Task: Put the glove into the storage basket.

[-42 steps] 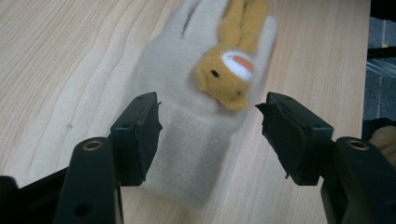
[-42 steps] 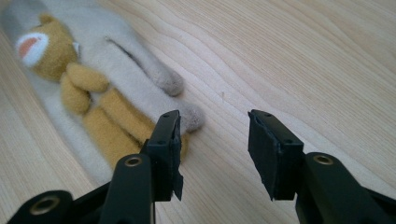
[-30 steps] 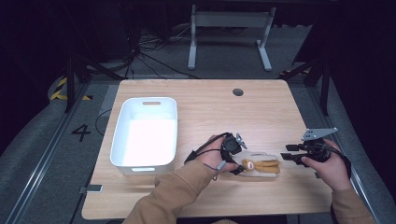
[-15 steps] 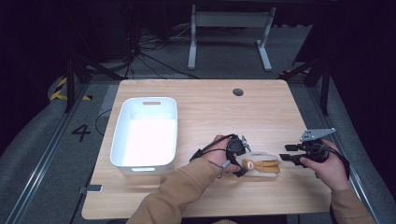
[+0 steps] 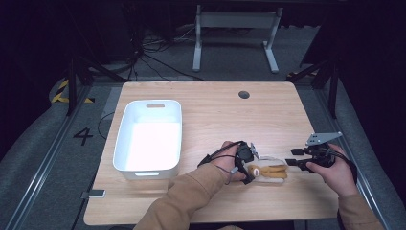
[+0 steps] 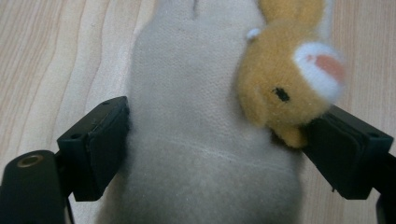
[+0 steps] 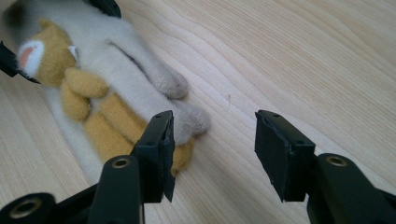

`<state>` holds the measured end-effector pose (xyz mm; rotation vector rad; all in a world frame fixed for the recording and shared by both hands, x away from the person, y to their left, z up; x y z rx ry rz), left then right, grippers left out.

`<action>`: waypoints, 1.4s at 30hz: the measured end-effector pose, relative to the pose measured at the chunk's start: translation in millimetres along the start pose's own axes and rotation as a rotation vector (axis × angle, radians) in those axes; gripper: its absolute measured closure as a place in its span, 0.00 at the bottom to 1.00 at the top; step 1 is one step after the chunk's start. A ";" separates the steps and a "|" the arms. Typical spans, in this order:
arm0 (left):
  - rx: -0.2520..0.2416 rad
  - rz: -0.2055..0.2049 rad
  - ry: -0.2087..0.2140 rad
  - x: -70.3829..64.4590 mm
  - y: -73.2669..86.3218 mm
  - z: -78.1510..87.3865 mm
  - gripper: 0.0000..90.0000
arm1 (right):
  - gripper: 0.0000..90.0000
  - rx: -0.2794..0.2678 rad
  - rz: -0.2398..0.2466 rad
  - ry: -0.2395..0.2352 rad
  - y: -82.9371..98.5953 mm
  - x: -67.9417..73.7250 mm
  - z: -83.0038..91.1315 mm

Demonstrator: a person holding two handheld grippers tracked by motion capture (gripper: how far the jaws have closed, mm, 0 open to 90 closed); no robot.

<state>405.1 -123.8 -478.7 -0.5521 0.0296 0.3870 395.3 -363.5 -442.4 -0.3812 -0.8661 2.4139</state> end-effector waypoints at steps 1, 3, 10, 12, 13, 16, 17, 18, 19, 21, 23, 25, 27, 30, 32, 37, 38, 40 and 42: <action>0.000 -0.002 -0.001 -0.1 -0.1 -0.8 0.15 | 0.54 0.000 0.001 0.000 0.2 -0.1 -0.4; 0.003 -0.006 0.001 -0.5 -0.3 -2.0 0.15 | 0.54 0.002 0.004 0.000 0.6 -0.3 -0.8; 0.020 -0.028 -0.016 -1.5 0.6 -8.1 0.12 | 0.52 0.007 0.000 -0.007 0.2 1.3 -1.7; 0.020 -0.037 -0.019 -1.7 0.2 -8.8 0.12 | 0.52 0.006 0.002 -0.007 0.2 1.1 -2.3; 0.021 -0.037 -0.020 -1.7 0.1 -8.9 0.12 | 0.52 0.007 0.001 -0.007 0.4 1.2 -2.6; 0.015 -0.033 -0.022 -2.2 -0.2 -9.7 0.12 | 0.52 0.007 0.001 -0.007 0.5 1.2 -2.8; 0.010 -0.033 -0.020 -2.4 -0.1 -9.8 0.12 | 0.52 0.007 0.001 -0.006 0.4 1.1 -2.7; 0.009 -0.031 -0.020 -2.6 -0.2 -9.7 0.13 | 0.52 0.006 -0.002 -0.006 0.3 1.2 -2.6; 0.010 -0.028 -0.021 -2.6 -0.3 -9.6 0.13 | 0.52 0.005 -0.007 -0.005 0.3 1.2 -2.3; 0.014 -0.018 -0.027 -3.1 -0.9 -9.0 0.15 | 0.52 0.000 -0.009 -0.004 0.3 0.8 -2.0; 0.033 -0.010 -0.036 -4.3 -1.6 -7.8 0.18 | 0.52 -0.001 -0.007 -0.001 0.6 0.2 -1.5; 0.040 -0.006 -0.042 -6.1 -2.8 -7.1 0.25 | 0.52 -0.003 -0.010 0.002 0.6 -0.1 -0.7; 0.065 -0.003 -0.042 -7.7 -3.4 -4.2 0.28 | 0.52 -0.004 -0.009 0.002 0.6 -0.3 -0.4; 0.087 -0.007 -0.053 -8.1 -4.3 -0.9 0.44 | 0.52 -0.006 -0.013 0.005 0.3 -0.2 0.2; 0.087 0.002 -0.054 -9.7 -4.3 -0.7 0.47 | 0.52 -0.009 -0.013 0.005 0.0 0.1 0.0; 0.056 0.017 -0.057 -7.3 -2.7 0.7 0.58 | 0.52 -0.010 -0.009 0.005 -0.9 1.0 -0.3; 0.050 0.026 -0.055 -7.1 -1.8 0.9 0.60 | 0.52 -0.011 -0.009 0.006 -1.2 1.3 -0.2; 0.044 0.022 -0.058 -6.4 -1.3 1.4 0.64 | 0.52 -0.009 -0.004 0.006 -1.3 1.2 -0.3; 0.049 0.028 -0.064 -7.1 -1.8 1.6 0.66 | 0.52 -0.009 -0.005 0.005 -1.2 1.5 -0.8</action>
Point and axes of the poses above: each handheld gripper's, and its own axes: z roughly backward along the jaws, y roughly out of its underside, x roughly to its left, the point moved 4 cm from there along -z, roughly forward along the jaws, and after that the axes turned 10 degrees about z, right-handed, at the moved point
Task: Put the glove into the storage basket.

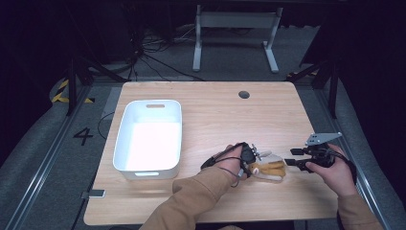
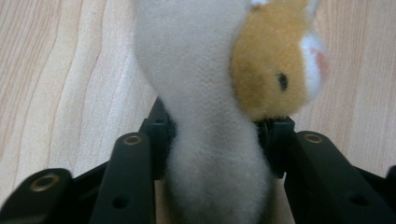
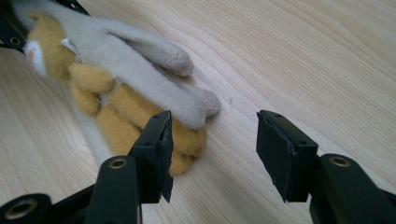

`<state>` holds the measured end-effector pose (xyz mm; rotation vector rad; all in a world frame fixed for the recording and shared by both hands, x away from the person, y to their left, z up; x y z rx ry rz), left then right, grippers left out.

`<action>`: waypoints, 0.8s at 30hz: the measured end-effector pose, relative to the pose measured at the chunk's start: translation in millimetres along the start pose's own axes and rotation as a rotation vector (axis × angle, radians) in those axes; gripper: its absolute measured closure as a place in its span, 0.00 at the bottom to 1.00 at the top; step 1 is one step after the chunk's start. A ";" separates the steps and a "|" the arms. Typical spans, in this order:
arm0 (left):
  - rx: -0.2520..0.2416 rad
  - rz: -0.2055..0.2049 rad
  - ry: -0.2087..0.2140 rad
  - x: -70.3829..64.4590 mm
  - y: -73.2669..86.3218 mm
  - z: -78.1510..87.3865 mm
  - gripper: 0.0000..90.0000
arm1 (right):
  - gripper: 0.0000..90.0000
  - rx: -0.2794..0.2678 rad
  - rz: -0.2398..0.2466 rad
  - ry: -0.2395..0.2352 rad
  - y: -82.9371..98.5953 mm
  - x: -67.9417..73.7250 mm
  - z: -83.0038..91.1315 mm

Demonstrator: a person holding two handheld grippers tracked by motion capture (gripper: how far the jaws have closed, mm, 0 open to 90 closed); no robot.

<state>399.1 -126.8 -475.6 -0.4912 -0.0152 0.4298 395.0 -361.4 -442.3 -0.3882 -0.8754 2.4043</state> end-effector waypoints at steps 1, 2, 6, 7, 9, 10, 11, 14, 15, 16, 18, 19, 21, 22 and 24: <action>0.009 -0.001 -0.002 -0.5 -0.4 0.3 0.67 | 0.52 0.000 0.000 0.000 0.0 -0.1 -0.1; 0.016 0.003 -0.006 -1.1 -0.8 0.5 0.69 | 0.52 0.000 0.000 0.000 0.0 -0.1 -0.2; 0.007 0.024 -0.007 -0.5 -0.2 0.6 0.71 | 0.52 -0.001 -0.002 -0.002 -0.3 0.3 -0.4; 0.020 0.033 -0.014 -0.1 -1.5 0.8 0.74 | 0.52 -0.002 -0.001 -0.004 -0.4 0.5 -0.5; 0.021 0.039 -0.022 -0.4 -2.4 0.6 0.75 | 0.52 -0.003 0.000 -0.004 -0.5 0.6 -0.6; 0.027 0.032 -0.027 -0.4 -3.3 0.6 0.76 | 0.52 -0.004 -0.001 -0.004 -0.5 0.7 -0.6; 0.043 0.030 -0.029 -0.5 -3.7 1.1 0.76 | 0.52 -0.003 -0.002 -0.003 -0.5 0.7 -0.4; 0.039 0.039 -0.031 -0.4 -4.3 0.7 0.77 | 0.52 -0.005 -0.003 -0.004 -0.3 0.2 0.0; 0.039 0.038 -0.031 -0.5 -4.4 0.6 0.78 | 0.52 -0.008 -0.005 -0.003 -0.2 0.3 -0.1; 0.040 0.039 -0.033 -0.5 -4.4 0.7 0.78 | 0.52 -0.006 -0.004 -0.005 -0.1 0.2 0.0; 0.041 0.047 -0.035 -0.8 -4.6 0.7 0.78 | 0.52 -0.008 -0.006 -0.006 -0.1 0.2 -0.3; 0.046 0.040 -0.038 -0.6 -5.1 0.9 0.79 | 0.52 -0.009 -0.006 -0.006 -0.1 0.3 -0.4; 0.039 0.039 -0.040 -0.7 -5.0 0.6 0.80 | 0.52 -0.012 -0.007 -0.006 -0.3 0.5 -0.8; 0.039 0.044 -0.037 -0.8 -4.5 0.7 0.80 | 0.52 -0.012 -0.008 -0.007 -0.3 0.4 -0.5; 0.032 0.056 -0.037 -0.2 -4.1 0.7 0.80 | 0.52 -0.017 -0.011 -0.005 -0.5 0.3 -0.3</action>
Point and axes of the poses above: each handheld gripper's, and its own axes: z roughly backward along the jaws, y roughly out of its underside, x roughly to its left, the point moved 4 cm from there along -z, roughly forward along the jaws, and after that the axes turned 10 degrees about z, right-handed, at the moved point
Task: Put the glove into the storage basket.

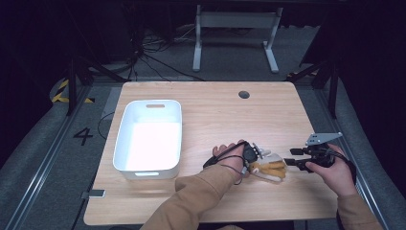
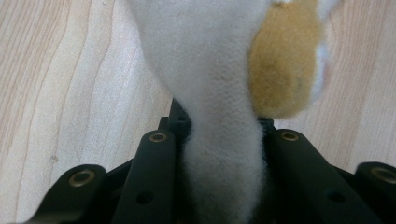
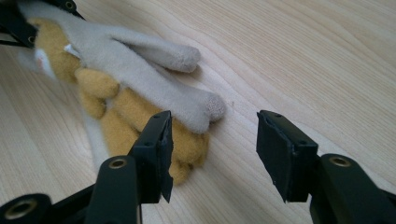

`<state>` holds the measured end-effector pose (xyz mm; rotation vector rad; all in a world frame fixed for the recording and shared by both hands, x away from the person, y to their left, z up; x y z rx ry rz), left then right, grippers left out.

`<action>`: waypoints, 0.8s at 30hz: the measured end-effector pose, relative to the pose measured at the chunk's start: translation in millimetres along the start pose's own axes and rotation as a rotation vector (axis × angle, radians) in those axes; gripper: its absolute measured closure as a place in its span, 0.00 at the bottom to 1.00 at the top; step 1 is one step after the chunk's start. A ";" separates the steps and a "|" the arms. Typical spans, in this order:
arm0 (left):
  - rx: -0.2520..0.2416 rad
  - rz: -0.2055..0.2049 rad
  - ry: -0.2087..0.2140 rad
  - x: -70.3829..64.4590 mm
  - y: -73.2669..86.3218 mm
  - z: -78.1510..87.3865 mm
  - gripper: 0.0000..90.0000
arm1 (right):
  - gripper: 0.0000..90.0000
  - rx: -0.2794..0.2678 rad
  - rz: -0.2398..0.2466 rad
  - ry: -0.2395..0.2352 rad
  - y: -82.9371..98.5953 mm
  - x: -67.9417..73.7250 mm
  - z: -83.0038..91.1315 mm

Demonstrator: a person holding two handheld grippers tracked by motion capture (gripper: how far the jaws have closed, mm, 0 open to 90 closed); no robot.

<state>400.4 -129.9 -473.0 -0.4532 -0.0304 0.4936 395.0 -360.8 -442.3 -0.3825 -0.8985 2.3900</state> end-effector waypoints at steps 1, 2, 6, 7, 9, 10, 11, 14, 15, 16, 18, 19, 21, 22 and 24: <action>0.000 0.007 -0.003 -0.4 -0.1 -0.1 0.80 | 0.52 -0.002 -0.002 0.000 -0.1 0.0 0.2; 0.004 -0.004 -0.008 -1.3 -0.4 -0.1 0.80 | 0.52 -0.001 -0.002 0.001 -0.1 -0.2 0.4; -0.004 0.010 -0.009 -0.7 -0.6 -0.3 0.82 | 0.52 -0.006 -0.008 0.000 -0.1 -0.3 0.8; 0.000 0.014 -0.008 -0.8 -0.8 -0.1 0.82 | 0.52 -0.007 -0.007 0.000 -0.1 -0.4 0.8; -0.001 0.031 -0.008 -0.4 -1.4 -0.3 0.84 | 0.52 -0.012 -0.005 0.001 0.0 -1.2 0.9; 0.003 0.036 -0.005 -0.3 -1.8 -0.2 0.84 | 0.52 -0.012 -0.005 0.001 0.0 -1.2 0.9; 0.001 0.044 -0.001 -0.1 -1.9 -0.3 0.84 | 0.52 -0.014 -0.007 0.001 0.0 -1.5 1.1; -0.005 0.055 0.010 1.5 -2.2 -0.3 0.84 | 0.52 -0.018 -0.010 0.001 -0.1 -2.7 2.0; 0.001 0.072 0.010 1.6 -2.1 0.7 0.84 | 0.52 -0.023 -0.012 0.002 -0.4 -3.6 2.0; -0.003 0.070 0.010 2.1 -2.3 0.9 0.84 | 0.52 -0.023 -0.012 0.002 -0.4 -3.6 2.0; 0.008 0.089 0.020 1.8 -1.9 2.3 0.84 | 0.52 -0.025 -0.015 0.000 -0.8 -4.4 1.8; 0.013 0.107 0.025 2.5 -1.3 4.7 0.84 | 0.52 -0.029 -0.013 0.000 -2.1 -5.4 1.3; 0.017 0.130 0.029 3.3 -0.3 7.6 0.84 | 0.52 -0.030 -0.015 -0.002 -2.7 -5.6 1.1; 0.017 0.133 0.027 4.6 0.3 9.9 0.84 | 0.52 -0.037 -0.015 -0.001 -4.3 -6.6 0.7; 0.017 0.150 0.023 6.1 1.8 14.4 0.84 | 0.52 -0.039 -0.016 -0.005 -6.2 -7.6 0.5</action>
Point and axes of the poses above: each handheld gripper's, and its own axes: z roughly backward along the jaws, y roughly out of its underside, x roughly to its left, the point moved 4 cm from there along -z, roughly forward along the jaws, and after that the axes turned 10 degrees about z, right-handed, at the moved point
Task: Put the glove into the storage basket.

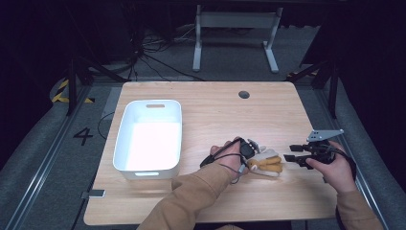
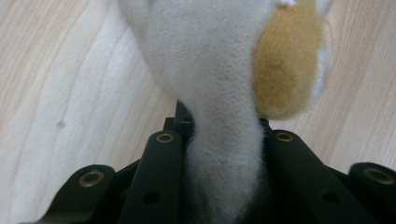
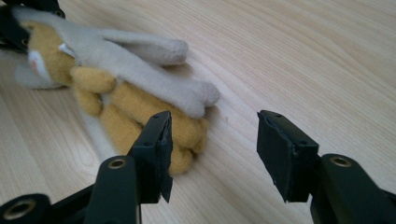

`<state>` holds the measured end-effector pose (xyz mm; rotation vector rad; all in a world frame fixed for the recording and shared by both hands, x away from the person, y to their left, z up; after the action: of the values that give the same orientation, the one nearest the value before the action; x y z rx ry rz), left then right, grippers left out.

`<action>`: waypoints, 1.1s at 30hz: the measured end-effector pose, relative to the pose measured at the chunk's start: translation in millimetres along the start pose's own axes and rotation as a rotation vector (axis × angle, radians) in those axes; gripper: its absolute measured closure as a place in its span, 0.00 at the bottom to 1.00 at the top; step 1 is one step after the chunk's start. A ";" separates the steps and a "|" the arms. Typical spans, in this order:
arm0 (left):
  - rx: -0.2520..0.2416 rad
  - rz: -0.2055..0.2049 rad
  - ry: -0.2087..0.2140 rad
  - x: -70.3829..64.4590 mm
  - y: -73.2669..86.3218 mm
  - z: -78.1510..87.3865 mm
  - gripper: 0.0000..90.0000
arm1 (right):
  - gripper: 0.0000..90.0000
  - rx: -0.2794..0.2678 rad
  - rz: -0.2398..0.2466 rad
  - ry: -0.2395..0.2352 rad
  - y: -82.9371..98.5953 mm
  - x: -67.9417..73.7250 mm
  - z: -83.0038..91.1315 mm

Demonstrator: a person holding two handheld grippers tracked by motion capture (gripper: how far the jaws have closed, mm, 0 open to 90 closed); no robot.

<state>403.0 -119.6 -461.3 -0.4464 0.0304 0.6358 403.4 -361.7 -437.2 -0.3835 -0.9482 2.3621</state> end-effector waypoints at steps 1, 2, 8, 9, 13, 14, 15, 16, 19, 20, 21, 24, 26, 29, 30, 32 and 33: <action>-0.007 0.005 0.000 1.0 0.6 3.1 0.84 | 0.52 -0.004 0.002 0.000 -1.1 -0.9 -0.5; -0.008 0.012 0.000 2.7 1.3 7.7 0.84 | 0.52 -0.007 0.002 0.001 -2.2 -2.0 -0.9; -0.013 0.075 -0.012 10.8 4.6 32.7 0.83 | 0.52 -0.018 -0.008 -0.007 -7.4 -8.0 -5.9; -0.015 0.081 -0.014 12.5 5.4 37.3 0.83 | 0.52 -0.017 -0.011 -0.008 -7.9 -8.5 -6.9; -0.034 0.129 -0.025 18.1 8.2 55.7 0.83 | 0.52 -0.016 -0.011 -0.020 -10.8 -10.2 -12.0; -0.033 0.134 -0.032 19.8 9.2 59.6 0.83 | 0.52 -0.013 -0.008 -0.021 -11.7 -10.8 -13.8; -0.041 0.135 -0.035 21.1 9.8 62.2 0.83 | 0.52 -0.011 -0.010 -0.028 -12.5 -10.9 -15.8; -0.037 0.149 -0.037 23.3 11.1 65.9 0.83 | 0.52 -0.011 -0.010 -0.028 -12.5 -10.9 -15.8; -0.040 0.186 -0.054 29.2 14.9 76.6 0.83 | 0.52 -0.007 -0.011 -0.034 -13.1 -11.7 -18.9; -0.045 0.195 -0.051 31.0 16.1 79.8 0.83 | 0.52 -0.004 -0.012 -0.037 -13.2 -11.7 -20.0; -0.051 0.197 -0.053 32.6 17.0 83.3 0.83 | 0.52 0.000 -0.011 -0.038 -13.2 -11.8 -21.1; -0.061 0.221 -0.051 35.4 19.3 92.3 0.83 | 0.52 0.005 -0.012 -0.041 -12.5 -12.0 -23.8; -0.067 0.230 -0.053 37.2 20.2 97.9 0.83 | 0.52 0.010 -0.015 -0.043 -11.1 -12.1 -24.4; -0.093 0.258 -0.056 41.5 22.0 112.1 0.83 | 0.52 0.010 -0.027 -0.041 -9.1 -13.0 -24.7; -0.093 0.258 -0.056 41.5 22.0 112.1 0.83 | 0.52 0.010 -0.027 -0.041 -9.1 -13.0 -24.7; -0.099 0.282 -0.068 44.7 24.2 120.4 0.83 | 0.52 0.012 -0.030 -0.043 -8.4 -13.1 -25.0; -0.101 0.294 -0.073 47.2 26.4 126.1 0.83 | 0.52 0.013 -0.030 -0.043 -8.1 -13.1 -25.1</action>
<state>412.3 -22.1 -365.2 -0.5207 -0.0060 0.9456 428.4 -351.0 -448.6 -0.3127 -0.9513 2.3562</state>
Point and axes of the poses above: each handheld gripper's, and its own axes: z roughly backward along the jaws, y roughly out of its underside, x roughly to its left, the point moved 4 cm from there along -z, roughly forward along the jaws, and after that the axes turned 10 degrees about z, right-handed, at the moved point
